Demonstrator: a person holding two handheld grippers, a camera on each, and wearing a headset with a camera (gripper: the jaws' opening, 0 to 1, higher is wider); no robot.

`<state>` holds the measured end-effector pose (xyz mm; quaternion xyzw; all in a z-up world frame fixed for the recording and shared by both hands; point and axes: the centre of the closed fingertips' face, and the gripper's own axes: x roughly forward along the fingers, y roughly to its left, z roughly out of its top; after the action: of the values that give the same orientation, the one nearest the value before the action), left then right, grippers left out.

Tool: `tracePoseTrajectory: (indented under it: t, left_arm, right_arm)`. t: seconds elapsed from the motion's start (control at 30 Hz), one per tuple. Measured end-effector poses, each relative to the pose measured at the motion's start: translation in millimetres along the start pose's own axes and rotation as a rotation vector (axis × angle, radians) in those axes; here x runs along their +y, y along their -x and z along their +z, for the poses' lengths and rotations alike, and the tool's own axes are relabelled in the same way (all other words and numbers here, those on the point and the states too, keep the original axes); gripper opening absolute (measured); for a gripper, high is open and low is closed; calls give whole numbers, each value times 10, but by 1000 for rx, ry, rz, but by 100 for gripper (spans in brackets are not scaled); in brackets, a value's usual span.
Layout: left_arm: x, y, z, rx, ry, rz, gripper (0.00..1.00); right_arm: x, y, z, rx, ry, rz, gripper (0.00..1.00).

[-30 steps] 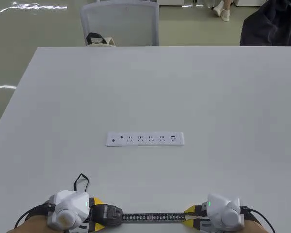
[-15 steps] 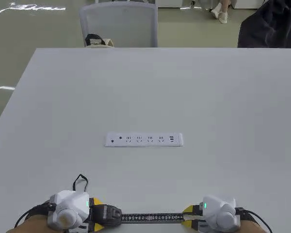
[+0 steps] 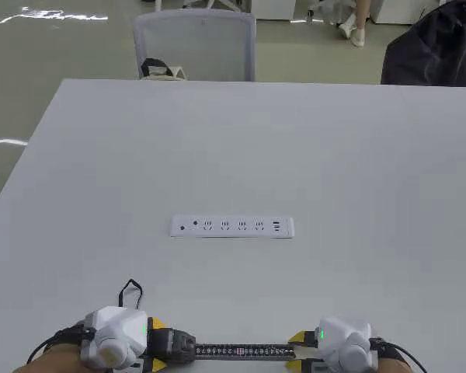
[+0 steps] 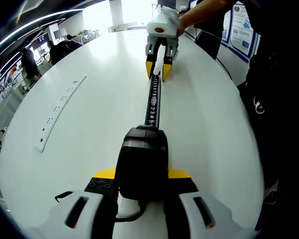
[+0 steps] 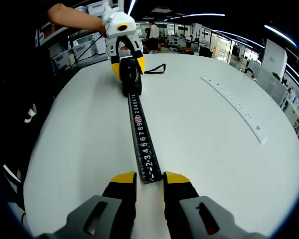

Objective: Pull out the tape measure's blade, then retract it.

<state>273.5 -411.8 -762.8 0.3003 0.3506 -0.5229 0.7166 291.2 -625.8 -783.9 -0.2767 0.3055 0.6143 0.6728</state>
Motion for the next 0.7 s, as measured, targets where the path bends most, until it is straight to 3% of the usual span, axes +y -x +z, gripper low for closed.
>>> tracePoseTrajectory:
  t: [0.57,0.7]
  left_arm:
    - [43,74,50,-35,20,25,33]
    - [72,111,43,-40,56,49,35]
  right_arm:
    - [5,53,52,12,-3,-37,27]
    - [-20,66,23,21,-19,-61,33]
